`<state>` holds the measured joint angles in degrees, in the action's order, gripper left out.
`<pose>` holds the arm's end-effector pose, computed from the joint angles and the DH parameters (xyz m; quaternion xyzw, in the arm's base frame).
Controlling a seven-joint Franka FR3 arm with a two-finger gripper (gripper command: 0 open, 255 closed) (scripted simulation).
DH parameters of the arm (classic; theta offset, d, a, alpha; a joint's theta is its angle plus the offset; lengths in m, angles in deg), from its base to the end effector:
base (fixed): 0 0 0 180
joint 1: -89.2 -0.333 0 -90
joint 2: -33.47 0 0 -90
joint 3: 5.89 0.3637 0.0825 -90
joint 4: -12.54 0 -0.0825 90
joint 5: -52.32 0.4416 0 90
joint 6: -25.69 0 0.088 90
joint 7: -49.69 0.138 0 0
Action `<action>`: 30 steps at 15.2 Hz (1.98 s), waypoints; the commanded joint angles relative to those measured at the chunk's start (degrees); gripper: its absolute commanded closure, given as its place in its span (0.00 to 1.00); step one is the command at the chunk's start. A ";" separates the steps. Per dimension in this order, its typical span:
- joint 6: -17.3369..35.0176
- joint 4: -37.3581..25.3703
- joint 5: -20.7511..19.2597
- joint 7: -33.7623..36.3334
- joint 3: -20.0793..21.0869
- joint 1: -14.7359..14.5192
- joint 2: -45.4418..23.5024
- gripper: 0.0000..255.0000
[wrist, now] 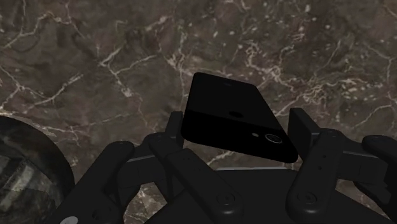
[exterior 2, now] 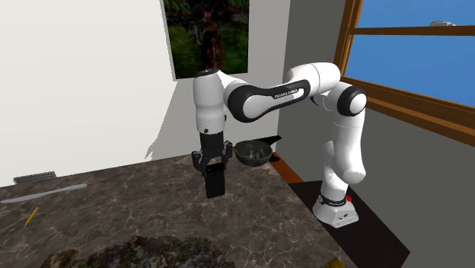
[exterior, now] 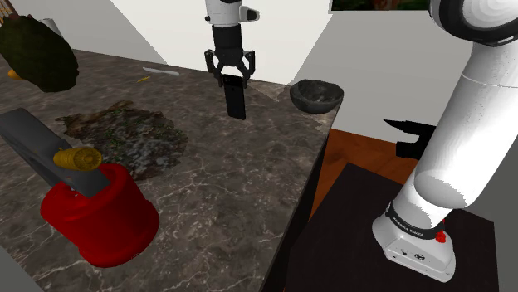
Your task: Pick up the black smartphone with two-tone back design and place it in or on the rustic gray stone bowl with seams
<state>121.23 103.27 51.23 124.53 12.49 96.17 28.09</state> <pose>0.6388 0.1179 0.5865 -0.8508 0.5254 0.0055 0.0021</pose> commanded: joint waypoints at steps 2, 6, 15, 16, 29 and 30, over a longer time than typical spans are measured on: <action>0.00 0.02 0.00 0.00 0.00 0.00 -0.01 1.00; 0.00 0.00 -0.01 0.00 0.00 0.00 -0.03 1.00; -7.56 -9.23 -0.58 0.39 0.20 -0.41 -1.80 1.00; -8.44 -10.40 -0.67 0.45 0.23 -0.48 -2.09 1.00; -21.65 -29.85 -3.01 1.60 0.83 -2.46 -8.64 1.00; -22.91 -31.91 -3.33 1.72 0.88 -2.77 -9.47 1.00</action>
<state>99.67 73.49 48.22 126.11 13.31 93.71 19.46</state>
